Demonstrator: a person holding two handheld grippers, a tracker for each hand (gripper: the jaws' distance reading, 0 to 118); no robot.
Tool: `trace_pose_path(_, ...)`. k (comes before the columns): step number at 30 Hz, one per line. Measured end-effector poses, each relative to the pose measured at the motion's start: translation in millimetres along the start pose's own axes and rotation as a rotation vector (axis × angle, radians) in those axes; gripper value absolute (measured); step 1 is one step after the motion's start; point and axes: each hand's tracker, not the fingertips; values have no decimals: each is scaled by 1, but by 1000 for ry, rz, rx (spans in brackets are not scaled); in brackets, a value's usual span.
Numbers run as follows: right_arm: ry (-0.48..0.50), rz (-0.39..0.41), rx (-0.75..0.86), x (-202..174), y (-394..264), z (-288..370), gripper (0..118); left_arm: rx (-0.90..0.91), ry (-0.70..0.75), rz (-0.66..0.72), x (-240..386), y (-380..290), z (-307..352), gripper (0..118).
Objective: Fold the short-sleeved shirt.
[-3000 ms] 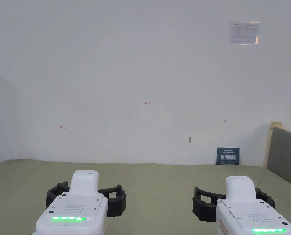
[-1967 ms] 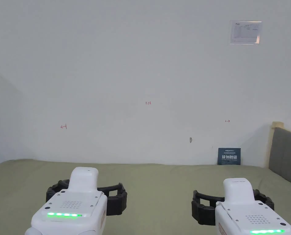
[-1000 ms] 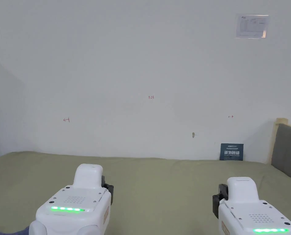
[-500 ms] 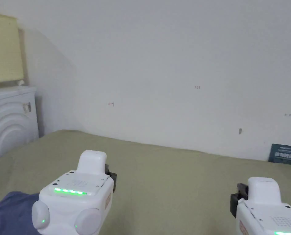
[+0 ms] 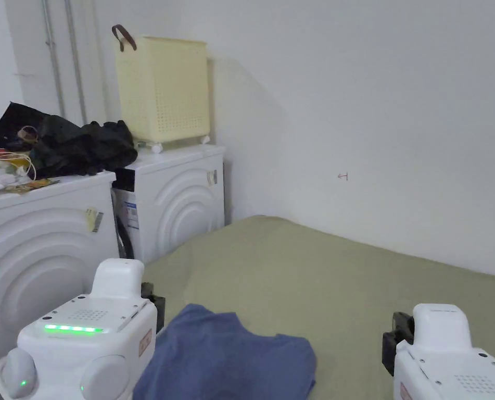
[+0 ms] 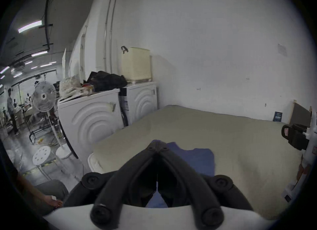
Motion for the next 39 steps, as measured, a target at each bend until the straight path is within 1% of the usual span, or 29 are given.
trace_pose_path(4,21,-19,-20,-8,-5,-12,0,-49,-1,15,-8,-11,-16,0)
trace_pose_path(8,-1,-2,-35,-10,-16,-21,0,-106,-29,-8,-3,-24,-49,0)
trace_pose_path(12,-33,13,-104,1,-41,-29,0,-225,-85,3,12,-46,-109,0)
trace_pose_path(15,-68,35,-181,15,-68,-36,0,-355,-149,19,31,-75,-170,0)
trace_pose_path(17,-84,37,-213,24,-83,-39,0,-425,-184,16,44,-94,-202,2)
trace_pose_path(19,-93,49,-246,31,-96,-41,0,-504,-217,68,52,-112,-234,4)
trace_pose_path(20,-107,54,-265,35,-102,-41,0,-540,-229,58,57,-121,-250,14)
trace_pose_path(22,-109,59,-297,42,-112,-40,0,-608,-203,25,65,-136,-271,90)
trace_pose_path(23,-116,57,-307,46,-116,-39,0,-645,-231,28,68,-146,-281,115)
trace_pose_path(24,-120,57,-316,49,-119,-37,0,-657,-246,29,70,-152,-287,118)
trace_pose_path(26,-131,58,-334,56,-125,-31,0,-732,-216,-1,77,-166,-297,118)
trace_pose_path(27,-131,58,-343,60,-126,-28,0,-742,-176,-34,81,-173,-300,116)
trace_pose_path(28,-131,58,-350,63,-127,-25,0,-752,-165,-59,83,-178,-302,114)
trace_pose_path(30,-131,54,-359,69,-124,-14,0,-726,-167,-58,84,-179,-294,109)
trace_pose_path(31,-129,48,-358,74,-122,-6,0,-724,-167,-62,85,-174,-290,96)
trace_pose_path(32,-133,43,-357,80,-118,3,0,-709,-188,-44,83,-167,-284,66)
trace_pose_path(33,-140,37,-354,86,-115,11,0,-684,-185,-46,82,-156,-281,0)
trace_pose_path(34,-144,27,-352,91,-111,19,0,-667,-173,-40,83,-152,-278,0)
trace_pose_path(35,-150,11,-344,99,-107,30,0,-626,-123,-25,80,-148,-271,0)
trace_pose_path(39,-216,22,-292,123,-93,67,0,-604,-166,-57,88,-107,-245,0)
